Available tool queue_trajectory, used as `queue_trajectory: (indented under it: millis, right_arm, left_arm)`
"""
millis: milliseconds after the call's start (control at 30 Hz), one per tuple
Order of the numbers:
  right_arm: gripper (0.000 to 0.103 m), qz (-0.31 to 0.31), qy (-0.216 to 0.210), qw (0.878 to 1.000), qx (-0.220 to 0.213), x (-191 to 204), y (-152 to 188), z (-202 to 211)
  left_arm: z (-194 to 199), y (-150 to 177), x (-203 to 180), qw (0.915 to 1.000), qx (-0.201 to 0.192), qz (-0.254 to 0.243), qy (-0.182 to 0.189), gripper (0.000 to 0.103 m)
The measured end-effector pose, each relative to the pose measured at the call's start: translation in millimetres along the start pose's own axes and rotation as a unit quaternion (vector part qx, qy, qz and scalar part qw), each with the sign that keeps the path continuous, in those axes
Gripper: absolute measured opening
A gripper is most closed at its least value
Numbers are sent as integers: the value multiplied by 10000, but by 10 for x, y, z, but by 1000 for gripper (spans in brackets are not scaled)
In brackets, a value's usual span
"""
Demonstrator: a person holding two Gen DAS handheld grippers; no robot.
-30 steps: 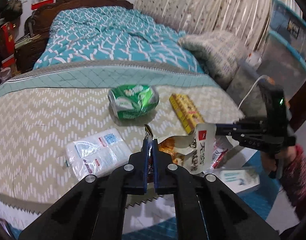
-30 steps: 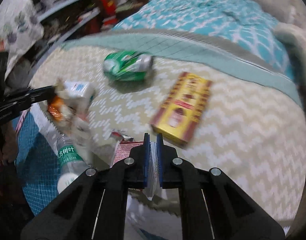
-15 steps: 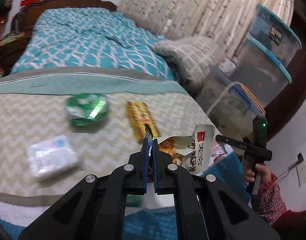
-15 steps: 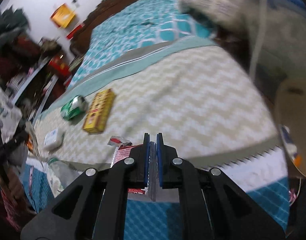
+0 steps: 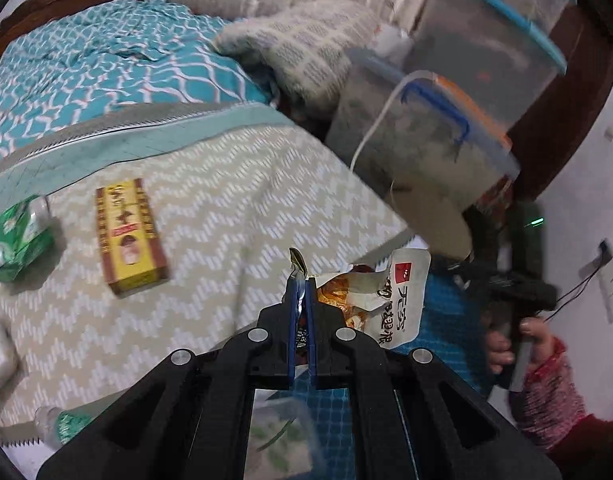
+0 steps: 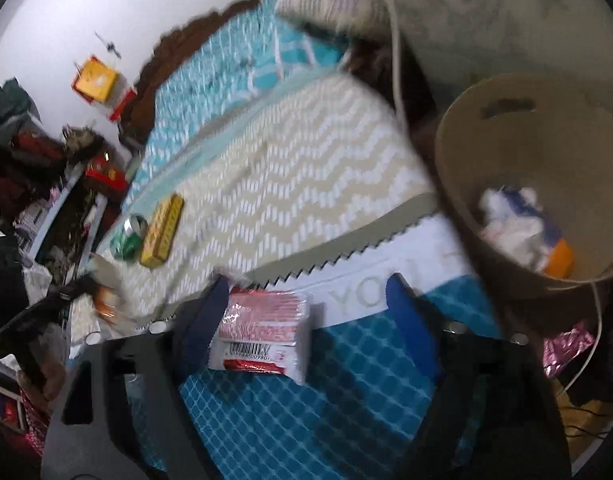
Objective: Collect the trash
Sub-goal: 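Carry the snack bag and packet to the beige bin and open both tools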
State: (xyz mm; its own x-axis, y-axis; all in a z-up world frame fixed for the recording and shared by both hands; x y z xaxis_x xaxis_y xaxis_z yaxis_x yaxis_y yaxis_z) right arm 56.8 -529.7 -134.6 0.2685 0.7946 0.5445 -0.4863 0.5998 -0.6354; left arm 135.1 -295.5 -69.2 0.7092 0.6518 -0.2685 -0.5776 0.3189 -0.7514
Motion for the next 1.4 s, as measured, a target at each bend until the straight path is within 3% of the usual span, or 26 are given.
queue_trajectory:
  millis: [33, 133, 300, 333, 367, 400, 567, 767, 900, 1100, 1200, 1233, 1267, 1300, 1333, 1367, 1400]
  right_arm:
    - [65, -9, -44, 10000, 57, -20, 18, 40]
    - [49, -164, -200, 9995, 192, -66, 83, 105]
    - [45, -345, -431, 9966, 612, -28, 330, -33]
    - [40, -295, -455, 9969, 576, 11, 346, -64]
    - [32, -260, -489, 9964, 641, 49, 362, -102]
    - [14, -248, -550, 9956, 718, 90, 390, -130]
    - [11, -113, -407, 9986, 308, 85, 219, -27]
    - [10, -451, 234, 9973, -538, -475, -256, 365]
    - [10, -761, 619, 9899, -1027, -913, -510, 647]
    - [10, -913, 1102, 9822, -1218, -1408, -601, 806]
    - [15, -960, 1308, 9796, -1187, -1565, -592, 768]
    - [15, -992, 1382, 9777, -1232, -1605, -598, 751]
    - [15, -1021, 1381, 9772, -1248, -1636, -595, 744]
    - [27, -1051, 1351, 9776, -1228, -1647, -592, 714]
    - [58, -1088, 1313, 9778, -1214, -1648, -596, 697]
    - [74, -1080, 1329, 9767, -1297, -1639, -607, 717]
    - [78, -1026, 1384, 9741, -1467, -1635, -633, 750]
  left_arm:
    - [-84, 36, -51, 9998, 90, -155, -112, 4]
    - [-241, 96, -109, 9976, 231, -502, -412, 4]
    - [-396, 181, -90, 9927, 395, -843, -767, 4]
    - [-412, 190, -84, 9925, 421, -842, -775, 4]
    - [-427, 192, -78, 9926, 439, -830, -765, 4]
    - [-442, 193, -76, 9928, 454, -816, -745, 4]
    - [-479, 113, -149, 9961, 432, -583, -502, 4]
    - [-707, -82, -483, 9978, 468, -456, -111, 4]
    - [-983, -302, -889, 9972, 493, -536, 187, 4]
    - [-1468, -689, -1608, 9935, 453, -888, 544, 4]
    - [-1714, -817, -1894, 9909, 380, -1140, 601, 4]
    - [-1807, -823, -1977, 9902, 376, -1192, 630, 10]
    - [-1865, -814, -2022, 9897, 401, -1231, 615, 43]
    - [-1945, -804, -2061, 9896, 408, -1281, 516, 58]
    - [-1983, -801, -2077, 9901, 315, -1300, 419, 68]
    - [-1995, -786, -2092, 9900, 287, -1315, 420, 66]
    - [-2006, -744, -2117, 9892, 339, -1350, 462, 66]
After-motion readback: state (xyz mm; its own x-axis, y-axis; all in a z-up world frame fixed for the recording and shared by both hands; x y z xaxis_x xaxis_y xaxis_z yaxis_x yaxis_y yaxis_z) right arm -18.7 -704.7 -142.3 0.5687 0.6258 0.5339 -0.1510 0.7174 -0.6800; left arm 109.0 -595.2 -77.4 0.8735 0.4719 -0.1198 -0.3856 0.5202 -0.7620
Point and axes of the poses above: each gripper's, at about its wrist camera, not at the fingertips, and z roughly against the way its jaws point, x to its left, y to its underside, the point moved 8 cm from there along -z, roughly the way its jaws point, and after that the axes turned 14 degrees about -x, right-handed, at the moved point
